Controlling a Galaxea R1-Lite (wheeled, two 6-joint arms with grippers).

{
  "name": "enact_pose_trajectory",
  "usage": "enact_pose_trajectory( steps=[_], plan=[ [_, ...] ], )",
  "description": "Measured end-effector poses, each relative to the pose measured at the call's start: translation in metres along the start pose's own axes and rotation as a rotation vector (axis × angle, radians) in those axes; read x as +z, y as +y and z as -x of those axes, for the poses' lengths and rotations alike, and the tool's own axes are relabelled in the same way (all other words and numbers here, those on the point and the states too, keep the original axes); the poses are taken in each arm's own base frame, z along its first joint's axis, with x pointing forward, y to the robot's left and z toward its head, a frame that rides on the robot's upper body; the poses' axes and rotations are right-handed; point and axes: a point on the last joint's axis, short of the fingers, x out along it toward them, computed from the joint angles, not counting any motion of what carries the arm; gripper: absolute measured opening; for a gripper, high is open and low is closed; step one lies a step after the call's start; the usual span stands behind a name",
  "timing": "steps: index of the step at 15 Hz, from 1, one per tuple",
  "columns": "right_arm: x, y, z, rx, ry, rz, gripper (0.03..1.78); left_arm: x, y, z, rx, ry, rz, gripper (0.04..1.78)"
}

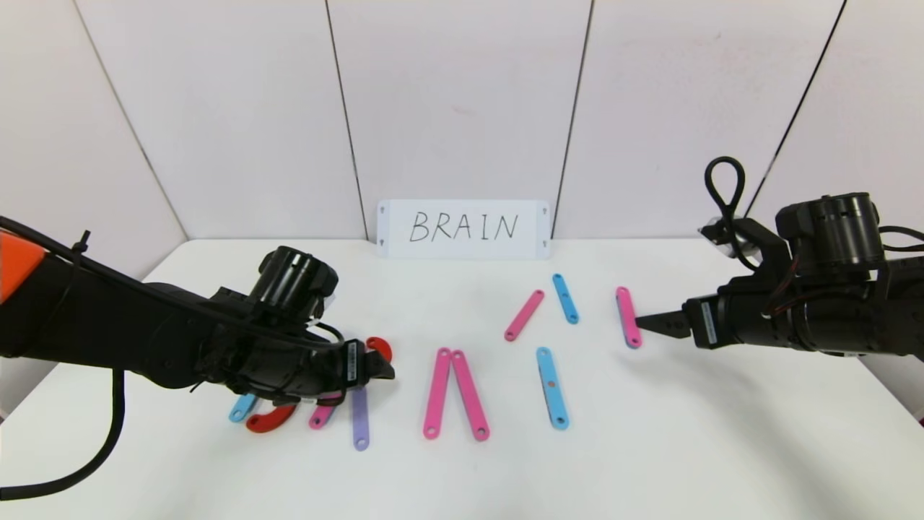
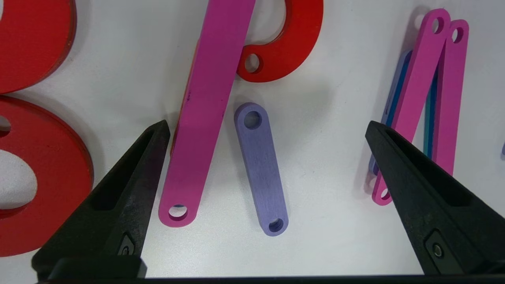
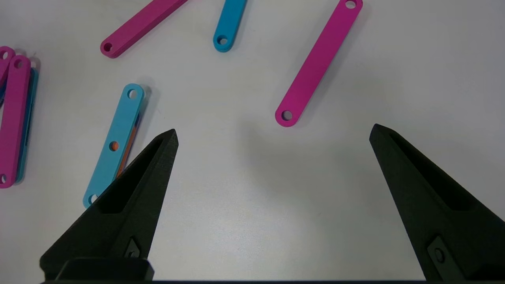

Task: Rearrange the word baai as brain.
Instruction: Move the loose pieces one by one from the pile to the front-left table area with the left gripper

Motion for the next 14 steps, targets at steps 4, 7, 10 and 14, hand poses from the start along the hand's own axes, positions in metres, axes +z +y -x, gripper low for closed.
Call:
enact_pose_trajectory(
  steps=[4, 7, 10, 14],
  plan=[
    [0.000, 0.000, -0.001, 0.000, 0.002, 0.000, 1.70, -0.003, 0.002, 0.004, 0.056, 0.015, -0.002, 1.74],
    [-0.001, 0.000, -0.001, 0.001, 0.004, 0.000, 1.70, -0.002, 0.000, 0.010, 0.046, -0.004, -0.004, 1.74],
    [-0.001, 0.001, -0.002, 0.003, 0.006, 0.001, 1.70, 0.003, -0.001, 0.012, 0.084, -0.049, -0.010, 1.74],
    [-0.001, 0.002, -0.002, -0.009, 0.008, 0.005, 1.70, 0.017, -0.006, 0.014, 0.186, -0.157, -0.076, 1.74]
  ],
)
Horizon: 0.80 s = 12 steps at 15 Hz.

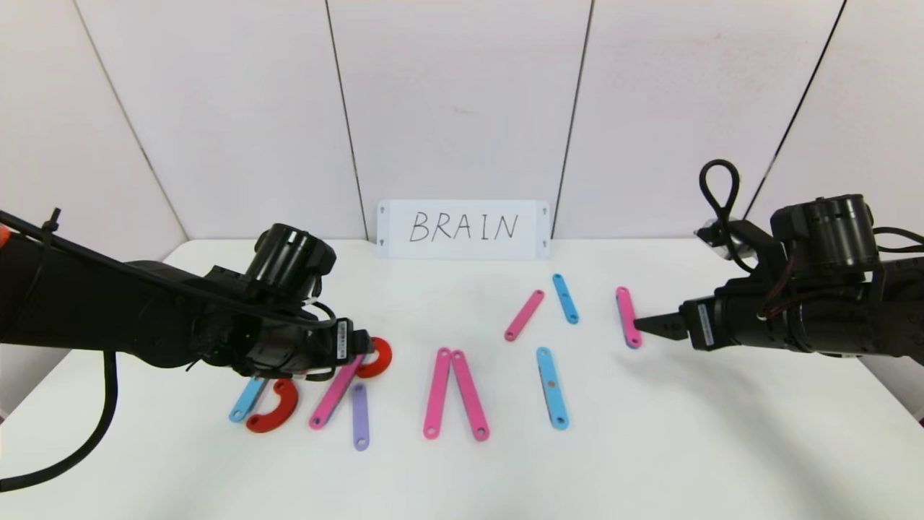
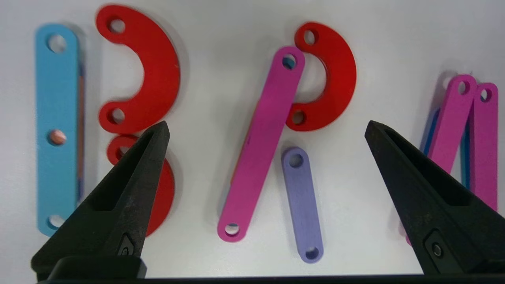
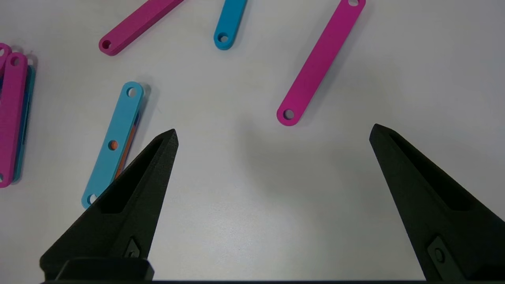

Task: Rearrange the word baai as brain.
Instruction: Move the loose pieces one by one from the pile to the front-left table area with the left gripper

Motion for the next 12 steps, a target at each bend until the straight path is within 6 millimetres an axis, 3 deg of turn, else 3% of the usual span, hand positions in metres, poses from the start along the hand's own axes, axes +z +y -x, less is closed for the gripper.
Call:
enact_pose_trajectory(
  steps=[7, 12],
  plan=[
    [0.000, 0.001, 0.000, 0.000, 0.001, 0.002, 1.70, 0.007, -0.002, -0.024, 0.083, 0.019, -0.114, 1.74],
    [0.000, 0.001, 0.001, 0.000, -0.002, 0.002, 1.70, 0.005, -0.001, -0.029, 0.099, 0.046, -0.128, 1.74]
  ],
)
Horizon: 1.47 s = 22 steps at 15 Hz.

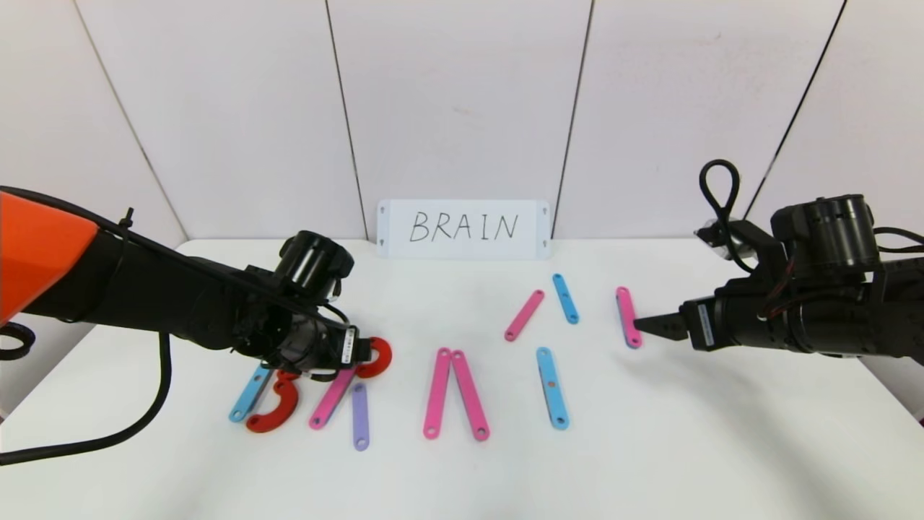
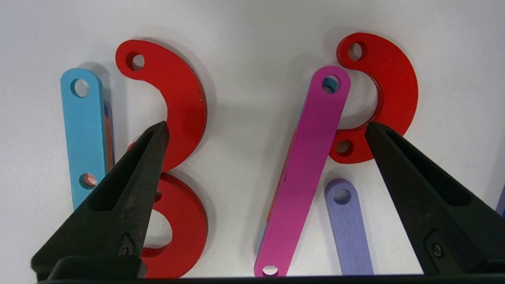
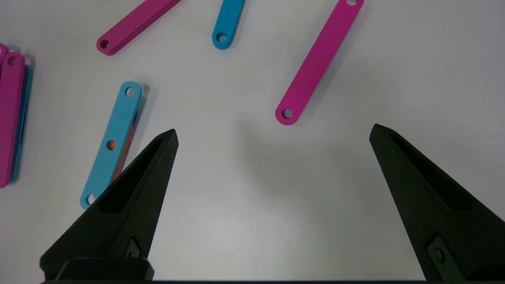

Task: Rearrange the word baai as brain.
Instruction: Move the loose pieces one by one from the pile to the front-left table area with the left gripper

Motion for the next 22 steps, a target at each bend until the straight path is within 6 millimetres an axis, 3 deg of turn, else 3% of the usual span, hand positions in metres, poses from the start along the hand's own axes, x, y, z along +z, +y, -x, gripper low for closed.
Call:
enact_pose_trajectory(
  steps=[22],
  plan=[
    [0.000, 0.000, 0.000, 0.000, 0.000, 0.001, 1.70, 0.007, 0.015, -0.010, 0.080, -0.009, 0.001, 1.74]
  ],
)
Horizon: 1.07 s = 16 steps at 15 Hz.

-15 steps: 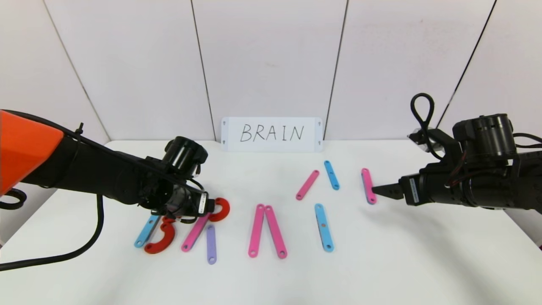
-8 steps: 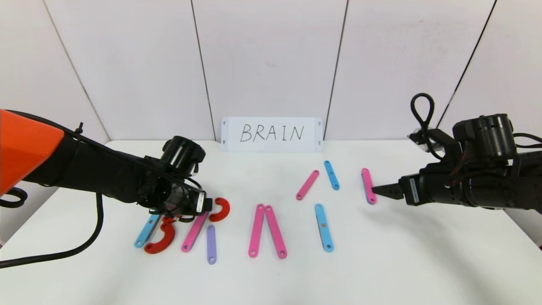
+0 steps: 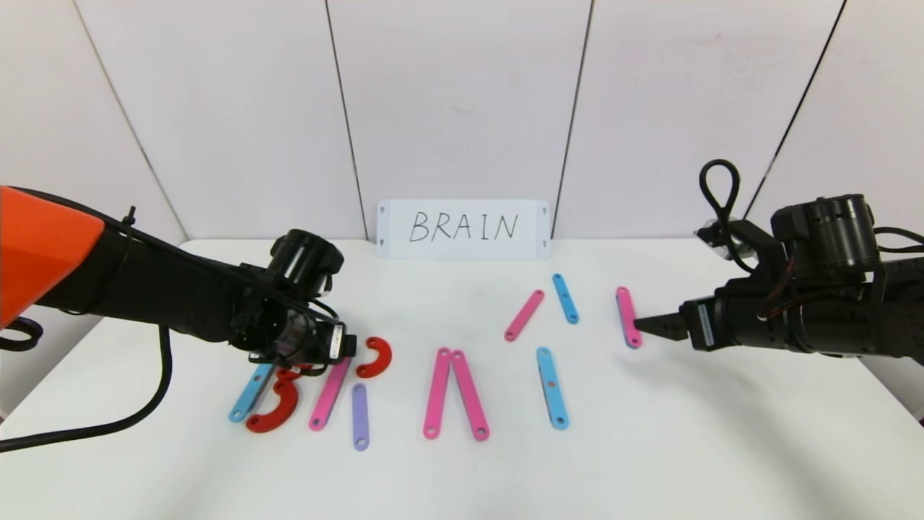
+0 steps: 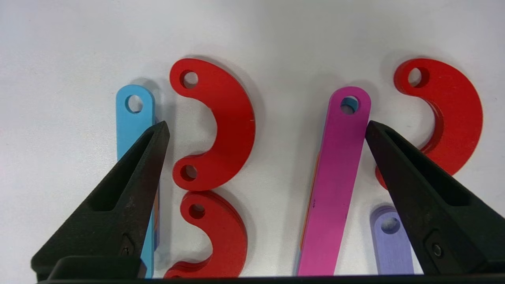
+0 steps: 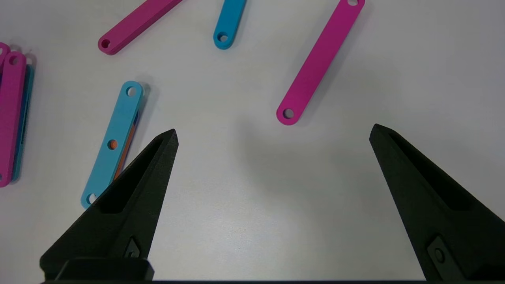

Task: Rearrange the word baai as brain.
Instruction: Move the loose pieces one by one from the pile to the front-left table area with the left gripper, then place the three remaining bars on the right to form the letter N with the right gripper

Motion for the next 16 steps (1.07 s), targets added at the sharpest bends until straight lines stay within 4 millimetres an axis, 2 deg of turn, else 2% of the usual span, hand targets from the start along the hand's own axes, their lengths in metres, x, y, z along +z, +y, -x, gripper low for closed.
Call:
enact_pose_trajectory(
  steps=[7, 12, 16],
  plan=[
    [0.000, 0.001, -0.001, 0.003, 0.002, 0.002, 1.70, 0.005, 0.003, 0.002, -0.009, -0.019, 0.024, 1.74],
    [0.003, 0.006, 0.001, -0.004, -0.012, 0.015, 1.70, 0.008, 0.005, 0.017, -0.131, -0.026, 0.044, 1.74],
    [0.017, 0.018, 0.002, -0.036, -0.051, 0.036, 1.70, 0.006, 0.010, 0.033, -0.225, -0.020, 0.062, 1.74]
  ],
)
